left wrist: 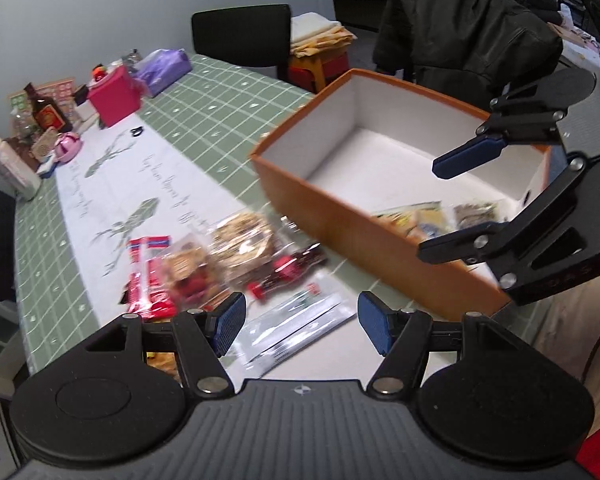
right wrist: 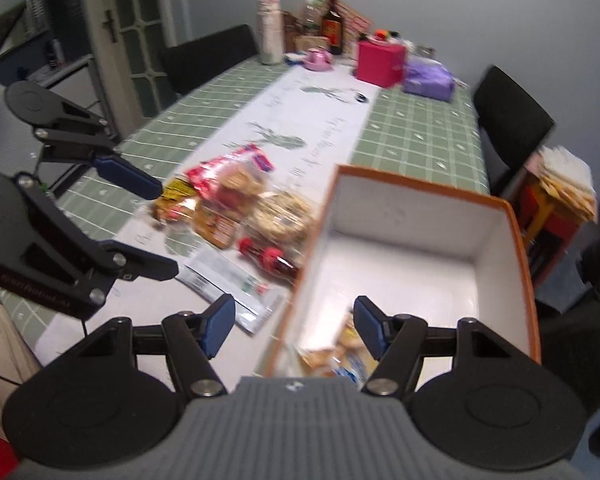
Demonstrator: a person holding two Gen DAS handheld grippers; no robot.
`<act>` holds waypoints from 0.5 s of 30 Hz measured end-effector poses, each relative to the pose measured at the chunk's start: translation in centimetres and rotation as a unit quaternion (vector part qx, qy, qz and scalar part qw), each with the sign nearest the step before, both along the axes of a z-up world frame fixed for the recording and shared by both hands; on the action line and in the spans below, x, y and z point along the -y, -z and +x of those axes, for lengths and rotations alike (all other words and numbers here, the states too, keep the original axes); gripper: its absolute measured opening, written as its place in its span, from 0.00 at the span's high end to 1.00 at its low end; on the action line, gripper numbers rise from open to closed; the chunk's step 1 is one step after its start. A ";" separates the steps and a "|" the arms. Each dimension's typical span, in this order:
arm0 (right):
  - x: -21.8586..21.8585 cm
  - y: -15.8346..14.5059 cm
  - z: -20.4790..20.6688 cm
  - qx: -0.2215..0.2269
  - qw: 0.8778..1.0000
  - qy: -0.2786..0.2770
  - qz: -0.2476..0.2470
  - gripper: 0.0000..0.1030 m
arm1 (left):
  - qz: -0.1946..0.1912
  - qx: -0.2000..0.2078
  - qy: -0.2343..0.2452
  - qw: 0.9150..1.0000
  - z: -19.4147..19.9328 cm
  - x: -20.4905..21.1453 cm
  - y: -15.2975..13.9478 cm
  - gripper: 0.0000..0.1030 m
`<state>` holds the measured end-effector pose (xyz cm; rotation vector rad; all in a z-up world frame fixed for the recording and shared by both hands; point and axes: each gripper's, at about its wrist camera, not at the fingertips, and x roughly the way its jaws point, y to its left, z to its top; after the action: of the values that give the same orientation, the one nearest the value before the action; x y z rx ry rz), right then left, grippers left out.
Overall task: Organize snacks
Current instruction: 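Move both grippers back over the snacks on the runner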
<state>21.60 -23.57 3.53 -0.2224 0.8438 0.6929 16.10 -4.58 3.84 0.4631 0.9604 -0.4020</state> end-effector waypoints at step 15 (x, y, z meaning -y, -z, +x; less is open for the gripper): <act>-10.3 3.7 3.8 0.017 0.991 -0.087 -0.100 0.38 | 0.058 -0.016 -0.002 0.998 1.7 -8.4 7.1 0.27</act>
<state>25.44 -13.27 -0.19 -0.4909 0.8693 0.7644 17.80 3.83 -3.22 0.5625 1.0191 -0.3522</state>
